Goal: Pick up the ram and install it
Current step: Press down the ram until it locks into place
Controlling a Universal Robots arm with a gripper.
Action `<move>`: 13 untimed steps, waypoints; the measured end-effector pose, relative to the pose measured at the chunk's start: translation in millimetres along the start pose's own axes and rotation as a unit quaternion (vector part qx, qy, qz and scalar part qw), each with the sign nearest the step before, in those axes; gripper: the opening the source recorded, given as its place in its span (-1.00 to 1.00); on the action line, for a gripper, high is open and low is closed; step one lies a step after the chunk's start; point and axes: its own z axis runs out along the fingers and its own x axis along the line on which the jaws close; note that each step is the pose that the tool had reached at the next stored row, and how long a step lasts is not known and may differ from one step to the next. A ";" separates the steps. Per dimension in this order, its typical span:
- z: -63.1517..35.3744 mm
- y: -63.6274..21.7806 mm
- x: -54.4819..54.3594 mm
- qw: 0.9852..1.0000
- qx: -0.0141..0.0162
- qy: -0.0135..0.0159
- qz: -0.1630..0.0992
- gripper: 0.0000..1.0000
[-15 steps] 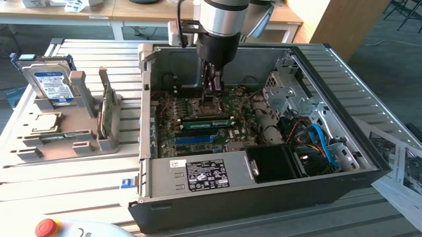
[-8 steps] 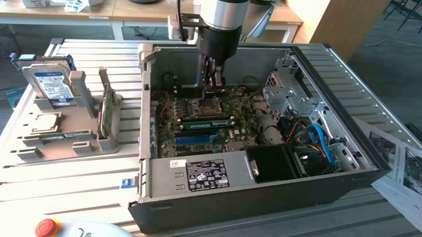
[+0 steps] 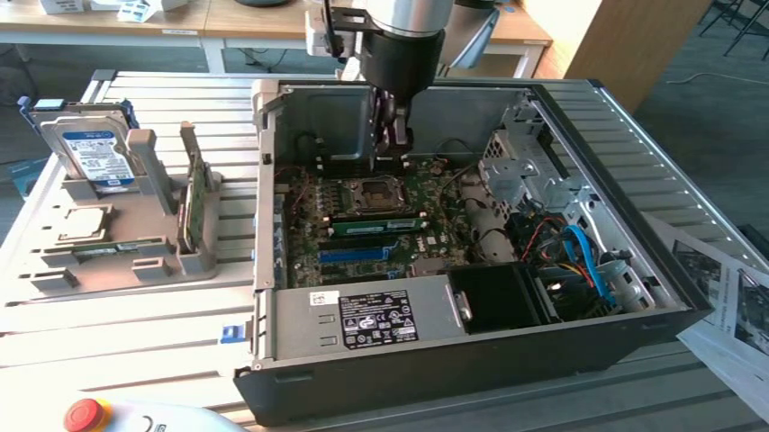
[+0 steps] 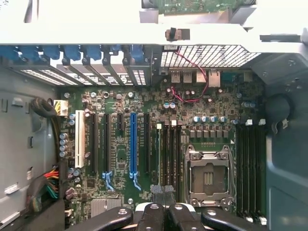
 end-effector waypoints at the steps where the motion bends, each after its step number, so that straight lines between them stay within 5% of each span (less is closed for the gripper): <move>1: -1.9 0.0 0.0 1.000 0.000 0.000 0.000 -0.79; 13: -19.0 0.5 0.0 1.000 0.000 0.007 0.000 -0.79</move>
